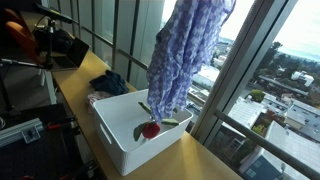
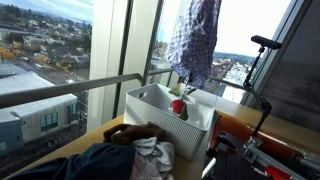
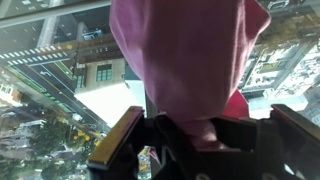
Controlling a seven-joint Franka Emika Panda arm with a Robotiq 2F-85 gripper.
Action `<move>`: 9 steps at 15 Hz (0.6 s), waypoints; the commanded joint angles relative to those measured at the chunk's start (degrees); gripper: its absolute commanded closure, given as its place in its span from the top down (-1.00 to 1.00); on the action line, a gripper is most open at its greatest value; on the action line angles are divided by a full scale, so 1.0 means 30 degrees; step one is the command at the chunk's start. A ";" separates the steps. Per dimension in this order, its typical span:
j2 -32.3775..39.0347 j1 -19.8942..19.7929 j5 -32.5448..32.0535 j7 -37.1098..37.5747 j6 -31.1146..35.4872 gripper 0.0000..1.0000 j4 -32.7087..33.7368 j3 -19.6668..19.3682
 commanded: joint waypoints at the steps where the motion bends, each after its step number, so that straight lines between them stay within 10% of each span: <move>1: -0.0012 0.0277 0.0109 -0.0239 -0.0068 -1.00 -0.0970 0.0170; 9: -0.2069 0.3168 -0.0935 -0.0064 0.1362 -1.00 -0.7471 0.0251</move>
